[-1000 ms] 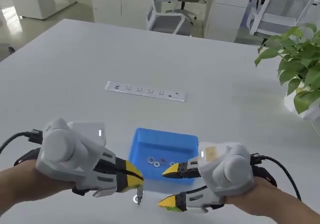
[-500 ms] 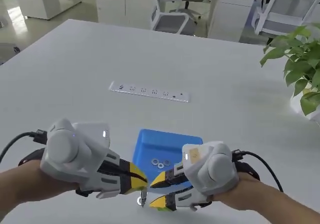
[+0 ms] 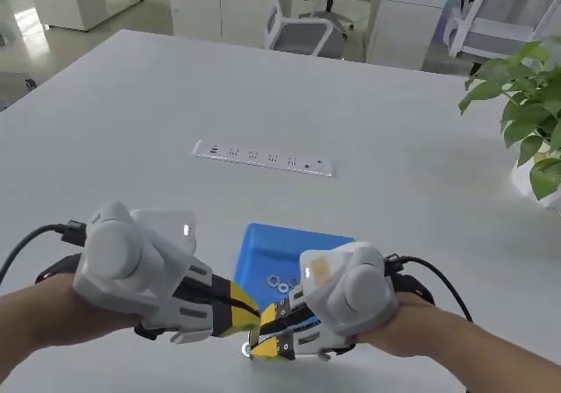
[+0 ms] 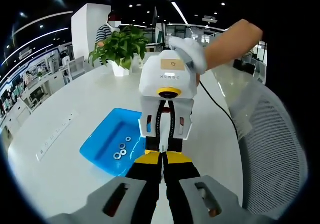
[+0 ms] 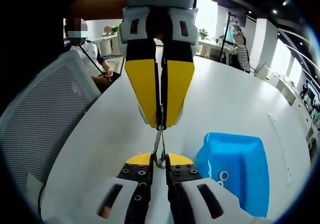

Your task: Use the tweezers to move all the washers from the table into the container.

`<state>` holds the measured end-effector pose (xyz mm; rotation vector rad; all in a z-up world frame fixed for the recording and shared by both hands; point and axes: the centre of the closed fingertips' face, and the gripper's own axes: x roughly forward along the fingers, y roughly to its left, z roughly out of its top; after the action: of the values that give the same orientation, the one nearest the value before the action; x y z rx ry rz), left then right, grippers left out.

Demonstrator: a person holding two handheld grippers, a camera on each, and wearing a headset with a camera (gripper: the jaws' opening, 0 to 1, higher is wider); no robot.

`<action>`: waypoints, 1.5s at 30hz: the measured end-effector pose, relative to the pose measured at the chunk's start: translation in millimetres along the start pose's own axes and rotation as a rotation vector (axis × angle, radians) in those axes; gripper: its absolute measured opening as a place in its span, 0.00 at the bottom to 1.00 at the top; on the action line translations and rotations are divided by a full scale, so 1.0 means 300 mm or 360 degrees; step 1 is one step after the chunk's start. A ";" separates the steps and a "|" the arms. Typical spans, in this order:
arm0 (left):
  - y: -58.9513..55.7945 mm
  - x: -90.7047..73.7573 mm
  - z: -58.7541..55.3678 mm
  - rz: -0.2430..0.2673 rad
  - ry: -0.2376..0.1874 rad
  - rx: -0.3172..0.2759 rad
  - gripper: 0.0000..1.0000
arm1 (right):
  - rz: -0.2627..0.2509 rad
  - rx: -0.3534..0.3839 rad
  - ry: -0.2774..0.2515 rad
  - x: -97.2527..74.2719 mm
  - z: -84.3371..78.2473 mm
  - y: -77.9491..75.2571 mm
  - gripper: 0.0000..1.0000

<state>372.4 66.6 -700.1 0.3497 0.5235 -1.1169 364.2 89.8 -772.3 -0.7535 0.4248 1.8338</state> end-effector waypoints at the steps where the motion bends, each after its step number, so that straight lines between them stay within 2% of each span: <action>1: 0.001 0.000 0.000 0.0000 0.0000 0.0002 0.05 | 0.0008 -0.0007 0.0010 0.005 -0.002 0.002 0.10; 7: 0.005 -0.001 -0.003 0.0005 -0.0002 -0.0003 0.05 | 0.0013 -0.0012 0.0016 0.007 -0.004 -0.001 0.09; 23: 0.001 0.002 0.007 0.0011 0.0001 -0.0001 0.05 | -0.0008 0.0071 0.0009 0.004 -0.008 -0.004 0.07; 39: -0.005 0.000 -0.005 0.0001 0.0039 0.0009 0.06 | -0.0017 0.0083 0.0024 0.004 -0.005 0.009 0.07; 45: -0.021 0.002 -0.005 -0.0026 0.0033 -0.0010 0.12 | -0.0032 0.0088 0.0015 0.000 0.000 0.019 0.07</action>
<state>366.5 64.4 -701.6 0.3526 0.5486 -1.1281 358.9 87.6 -772.6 -0.7264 0.4702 1.7931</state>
